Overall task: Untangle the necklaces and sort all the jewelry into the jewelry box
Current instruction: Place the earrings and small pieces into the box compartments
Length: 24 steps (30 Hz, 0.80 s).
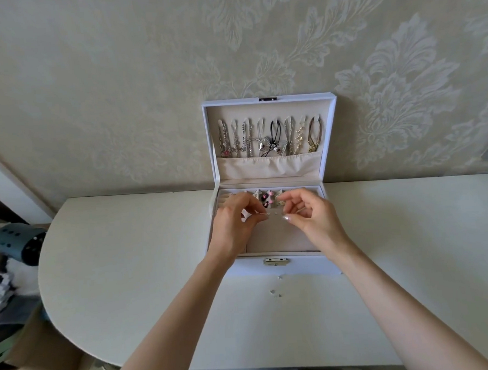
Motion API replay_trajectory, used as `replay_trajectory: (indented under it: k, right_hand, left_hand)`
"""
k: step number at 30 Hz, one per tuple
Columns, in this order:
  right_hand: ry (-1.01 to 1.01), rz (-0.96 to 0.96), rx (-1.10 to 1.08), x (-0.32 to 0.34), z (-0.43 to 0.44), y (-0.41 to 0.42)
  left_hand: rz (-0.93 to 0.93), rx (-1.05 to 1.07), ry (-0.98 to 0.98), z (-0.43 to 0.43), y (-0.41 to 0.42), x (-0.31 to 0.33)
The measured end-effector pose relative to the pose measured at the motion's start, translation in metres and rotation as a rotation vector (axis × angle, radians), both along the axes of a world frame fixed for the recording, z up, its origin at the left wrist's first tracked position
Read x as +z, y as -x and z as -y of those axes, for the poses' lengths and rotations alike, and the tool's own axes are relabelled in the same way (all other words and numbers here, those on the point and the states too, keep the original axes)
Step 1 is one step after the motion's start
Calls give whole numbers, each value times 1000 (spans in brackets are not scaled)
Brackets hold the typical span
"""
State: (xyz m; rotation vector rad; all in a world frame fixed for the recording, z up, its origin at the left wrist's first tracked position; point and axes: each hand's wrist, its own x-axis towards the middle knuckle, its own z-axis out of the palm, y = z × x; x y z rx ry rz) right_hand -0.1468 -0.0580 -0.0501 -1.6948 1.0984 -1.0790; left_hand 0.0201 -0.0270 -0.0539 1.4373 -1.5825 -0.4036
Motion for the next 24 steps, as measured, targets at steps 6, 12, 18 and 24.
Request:
replay_trajectory:
  k: [6, 12, 18, 24]
  right_hand:
    - [16, 40, 19, 1, -2, -1]
    - [105, -17, 66, 1, -3, -3]
    - [185, -46, 57, -2, -3, -4]
    - [251, -66, 63, -3, -4, -4]
  left_hand:
    - [-51, -15, -2, 0, 1, -1]
    - [-64, -19, 31, -2, 2, 1]
    - [-61, -24, 43, -3, 2, 2]
    - [-53, -24, 35, -3, 2, 2]
